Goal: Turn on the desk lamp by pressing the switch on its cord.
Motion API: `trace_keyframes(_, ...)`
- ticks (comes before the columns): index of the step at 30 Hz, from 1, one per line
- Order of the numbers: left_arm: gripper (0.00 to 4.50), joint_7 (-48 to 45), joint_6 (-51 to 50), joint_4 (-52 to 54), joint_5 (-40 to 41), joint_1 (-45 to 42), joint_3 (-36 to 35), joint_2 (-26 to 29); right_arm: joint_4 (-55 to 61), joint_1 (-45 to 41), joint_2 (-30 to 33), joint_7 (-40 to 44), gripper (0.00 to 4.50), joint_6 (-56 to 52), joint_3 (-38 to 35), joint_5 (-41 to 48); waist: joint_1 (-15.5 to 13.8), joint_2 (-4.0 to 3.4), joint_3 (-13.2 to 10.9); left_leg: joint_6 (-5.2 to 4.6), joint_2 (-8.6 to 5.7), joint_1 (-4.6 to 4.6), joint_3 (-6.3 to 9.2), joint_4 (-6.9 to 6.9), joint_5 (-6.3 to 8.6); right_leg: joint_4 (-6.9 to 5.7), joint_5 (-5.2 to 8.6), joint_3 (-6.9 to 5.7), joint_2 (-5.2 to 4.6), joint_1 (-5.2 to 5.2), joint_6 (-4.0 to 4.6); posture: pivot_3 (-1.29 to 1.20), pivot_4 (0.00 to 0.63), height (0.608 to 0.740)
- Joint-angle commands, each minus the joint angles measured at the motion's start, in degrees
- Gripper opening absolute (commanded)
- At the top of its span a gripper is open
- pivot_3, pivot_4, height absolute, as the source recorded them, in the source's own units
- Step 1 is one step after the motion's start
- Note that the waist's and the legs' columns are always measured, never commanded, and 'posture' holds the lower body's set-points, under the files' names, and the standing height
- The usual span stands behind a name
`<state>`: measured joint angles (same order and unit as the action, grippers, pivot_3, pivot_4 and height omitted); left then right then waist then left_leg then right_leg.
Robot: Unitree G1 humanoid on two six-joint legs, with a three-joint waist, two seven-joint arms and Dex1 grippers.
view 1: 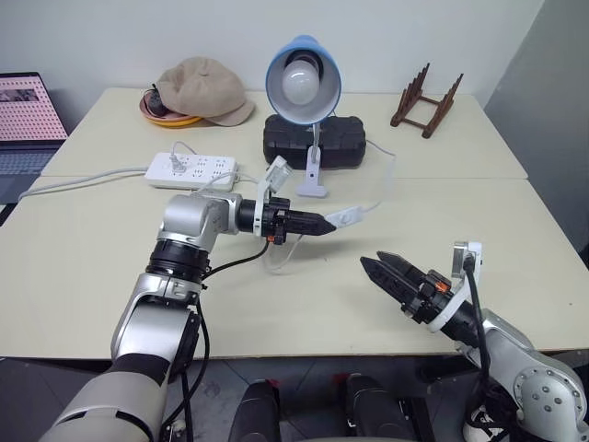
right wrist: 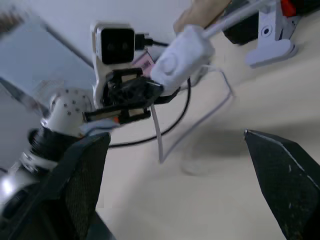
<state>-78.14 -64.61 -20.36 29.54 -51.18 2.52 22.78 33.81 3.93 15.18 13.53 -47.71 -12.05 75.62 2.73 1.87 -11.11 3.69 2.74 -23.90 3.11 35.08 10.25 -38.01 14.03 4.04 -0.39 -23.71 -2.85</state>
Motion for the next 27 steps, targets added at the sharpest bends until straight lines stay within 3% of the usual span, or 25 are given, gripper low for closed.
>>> trace_keyframes(1,0.36,4.5,-10.3,8.1,7.8,2.7,-4.3,-0.9,0.1,-3.6,-0.4,-3.7,4.5,1.5,0.4,8.2,0.4,0.0,0.0,0.0,0.0,0.02,0.01,0.0,0.0,-0.02,0.01,0.0,0.0,0.0,0.02,0.0,0.15,0.74)
trace_keyframes(5,0.36,8.7,-14.8,12.6,11.7,5.0,-6.0,-1.5,-1.2,-6.6,-0.3,-6.4,4.5,3.0,0.8,13.6,0.6,-0.01,0.0,-0.02,0.02,0.07,0.04,0.01,-0.01,-0.07,0.0,0.0,0.04,0.01,0.03,0.0,0.15,0.74)
trace_keyframes(24,0.36,18.5,-18.3,16.7,21.4,7.0,-8.7,-2.0,-4.7,-10.7,2.0,-5.7,4.5,4.1,5.8,10.7,0.5,-0.01,0.0,-0.02,0.0,0.03,0.0,-0.01,-0.01,0.04,0.01,0.02,0.03,0.01,0.03,0.0,0.15,0.74)
trace_keyframes(27,0.36,19.1,-18.1,16.8,22.2,7.0,-8.5,-1.6,-4.9,-10.4,2.4,-5.3,4.0,4.2,5.9,10.8,0.5,-0.01,0.0,-0.02,0.0,0.03,0.01,-0.02,-0.01,0.04,0.01,0.02,0.03,0.01,0.03,0.0,0.15,0.74)
